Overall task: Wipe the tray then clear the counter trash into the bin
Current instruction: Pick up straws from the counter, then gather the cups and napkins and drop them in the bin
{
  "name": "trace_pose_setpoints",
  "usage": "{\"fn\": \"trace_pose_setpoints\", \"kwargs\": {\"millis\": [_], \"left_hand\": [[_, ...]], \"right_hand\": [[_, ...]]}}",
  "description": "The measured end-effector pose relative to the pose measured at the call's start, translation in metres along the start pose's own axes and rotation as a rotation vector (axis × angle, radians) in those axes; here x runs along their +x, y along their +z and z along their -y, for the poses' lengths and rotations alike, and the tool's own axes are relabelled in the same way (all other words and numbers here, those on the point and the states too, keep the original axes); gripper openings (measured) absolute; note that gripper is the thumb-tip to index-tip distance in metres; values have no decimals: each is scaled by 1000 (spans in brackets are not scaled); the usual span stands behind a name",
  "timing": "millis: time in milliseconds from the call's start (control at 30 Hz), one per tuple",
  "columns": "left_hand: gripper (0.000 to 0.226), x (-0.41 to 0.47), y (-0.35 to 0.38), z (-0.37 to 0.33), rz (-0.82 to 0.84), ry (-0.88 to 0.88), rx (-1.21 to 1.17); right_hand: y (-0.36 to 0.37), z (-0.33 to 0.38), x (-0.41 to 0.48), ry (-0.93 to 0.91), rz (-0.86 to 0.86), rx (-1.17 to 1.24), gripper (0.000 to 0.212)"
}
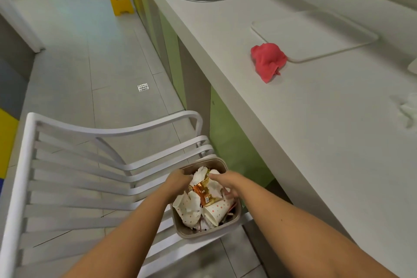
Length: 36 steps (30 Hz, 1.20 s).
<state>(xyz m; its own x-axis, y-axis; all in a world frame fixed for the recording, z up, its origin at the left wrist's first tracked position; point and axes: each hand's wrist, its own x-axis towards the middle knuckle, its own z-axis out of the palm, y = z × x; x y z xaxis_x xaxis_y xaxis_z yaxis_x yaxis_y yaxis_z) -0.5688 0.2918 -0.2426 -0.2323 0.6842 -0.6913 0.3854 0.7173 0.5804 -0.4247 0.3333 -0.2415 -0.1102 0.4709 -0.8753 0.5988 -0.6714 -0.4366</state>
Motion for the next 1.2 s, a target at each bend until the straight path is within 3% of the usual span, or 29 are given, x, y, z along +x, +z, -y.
{"fn": "trace_pose_setpoints", "kwargs": {"millis": [100, 267, 400, 567, 700, 933, 1200], "left_hand": [[14, -4, -2, -2, 17, 24, 1], [15, -10, 3, -16, -39, 93, 79], [37, -21, 9, -36, -92, 184, 124], [11, -34, 22, -72, -192, 371, 1], [10, -47, 34, -106, -253, 527, -104], [9, -82, 77, -176, -272, 756, -193], [16, -107, 153, -235, -151, 890, -71]], "right_hand": [[1, 1, -2, -16, -4, -89, 71], [-10, 8, -17, -120, -81, -233, 47], [-23, 13, -37, -160, -49, -311, 36], [-43, 26, -82, -210, -61, -434, 29], [-70, 28, -123, -324, -109, -501, 32], [-149, -2, -181, -432, -293, -380, 27], [-239, -62, -187, -371, -565, -221, 24]]}}
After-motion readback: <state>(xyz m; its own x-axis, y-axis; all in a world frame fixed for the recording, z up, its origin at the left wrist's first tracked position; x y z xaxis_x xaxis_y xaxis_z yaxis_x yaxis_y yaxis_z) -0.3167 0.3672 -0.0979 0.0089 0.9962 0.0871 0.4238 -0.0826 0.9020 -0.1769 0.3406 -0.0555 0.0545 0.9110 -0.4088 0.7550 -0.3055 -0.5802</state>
